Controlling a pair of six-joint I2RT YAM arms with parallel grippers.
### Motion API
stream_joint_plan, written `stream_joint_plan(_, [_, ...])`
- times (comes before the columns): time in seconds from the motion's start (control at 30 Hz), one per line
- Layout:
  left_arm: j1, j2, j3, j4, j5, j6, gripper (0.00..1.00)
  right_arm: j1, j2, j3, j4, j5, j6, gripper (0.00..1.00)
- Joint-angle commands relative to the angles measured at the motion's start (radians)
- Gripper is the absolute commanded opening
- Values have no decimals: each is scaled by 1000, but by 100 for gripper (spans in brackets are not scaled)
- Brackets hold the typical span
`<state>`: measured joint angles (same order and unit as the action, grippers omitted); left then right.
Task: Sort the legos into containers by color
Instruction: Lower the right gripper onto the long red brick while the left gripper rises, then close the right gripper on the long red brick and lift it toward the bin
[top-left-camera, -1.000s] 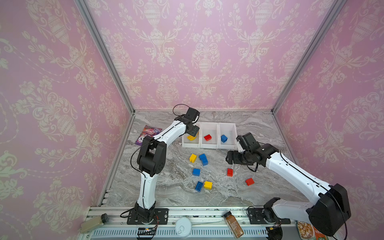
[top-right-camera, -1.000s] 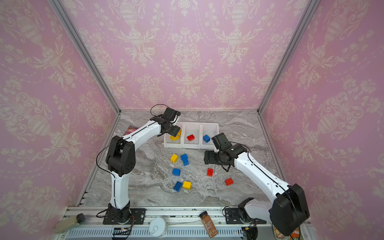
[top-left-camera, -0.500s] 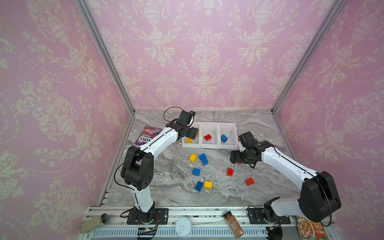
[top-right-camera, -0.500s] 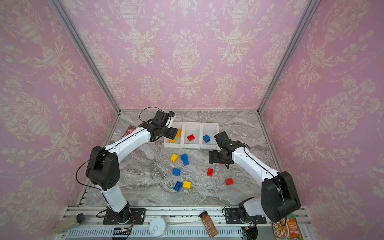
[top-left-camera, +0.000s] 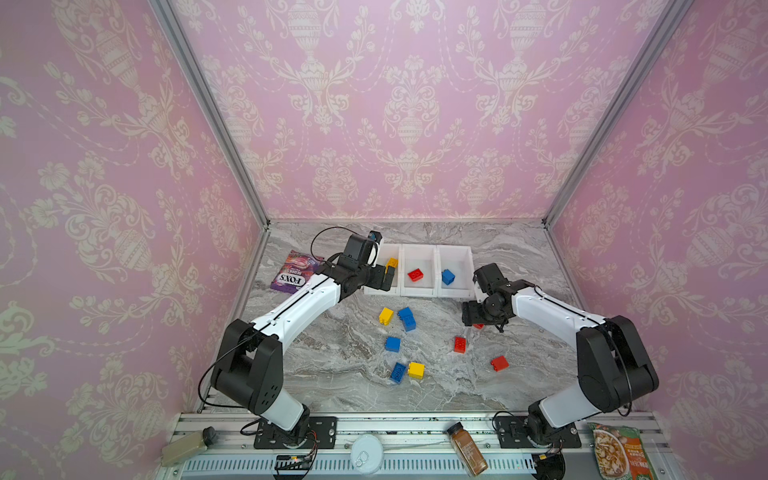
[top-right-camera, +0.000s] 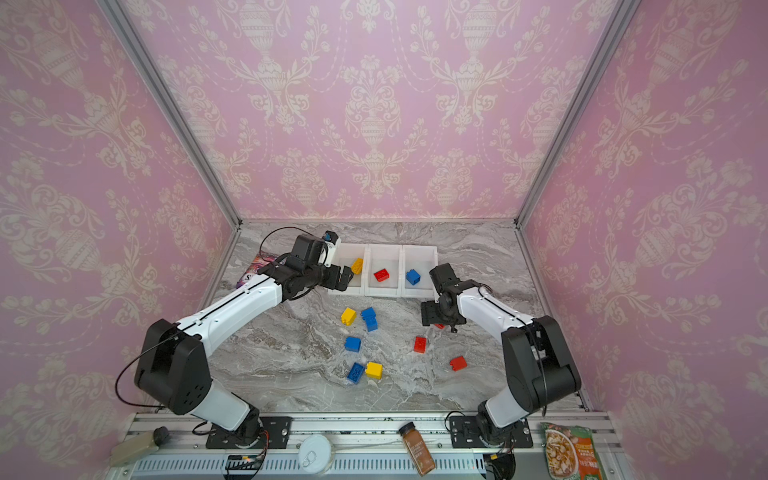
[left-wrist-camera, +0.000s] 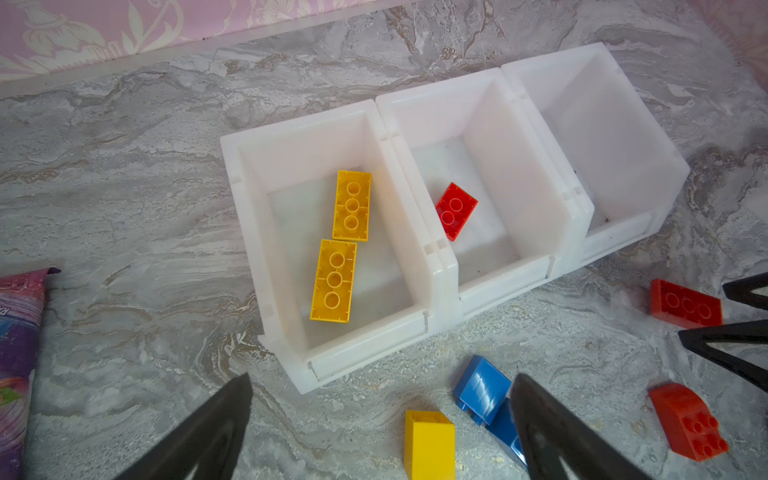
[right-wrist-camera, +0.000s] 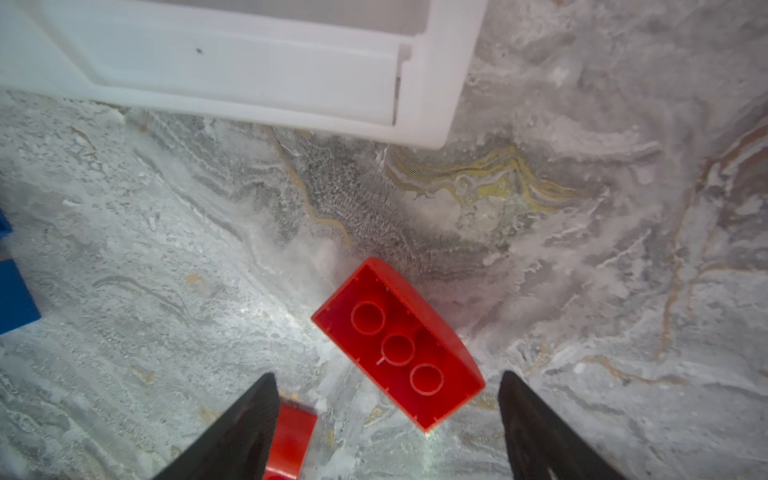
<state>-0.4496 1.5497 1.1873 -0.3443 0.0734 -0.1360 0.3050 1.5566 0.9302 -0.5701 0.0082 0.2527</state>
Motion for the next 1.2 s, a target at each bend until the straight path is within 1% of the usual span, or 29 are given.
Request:
stream_joint_plan(0.0, [-6, -28, -31, 28, 32, -35, 99, -6, 23, 30, 30, 43, -44, 82])
stream_joint_plan(0.2, [-6, -28, -64, 69, 46, -63, 99, -6, 70, 34, 73, 24, -32, 80])
stream_joint_plan(0.4, [-6, -35, -78, 83, 52, -73, 99, -6, 101, 52, 76, 15, -36, 78])
stream_joint_plan(0.63, [-6, -43, -86, 93, 49, -79, 99, 3, 103, 28, 82, 15, -20, 75])
stream_joint_plan(0.77, [-6, -42, -85, 100, 55, -85, 99, 11, 109, 12, 88, 21, -11, 68])
stream_joint_plan(0.97, [-6, -46, -86, 96, 54, -90, 99, 39, 120, 9, 81, 65, -15, 63])
stream_joint_plan(1.07, [-6, -53, -91, 97, 52, -93, 99, 52, 128, 17, 67, 97, -18, 57])
stream_joint_plan(1.17, [-6, -58, -93, 93, 49, -94, 99, 58, 135, 26, 56, 100, -18, 53])
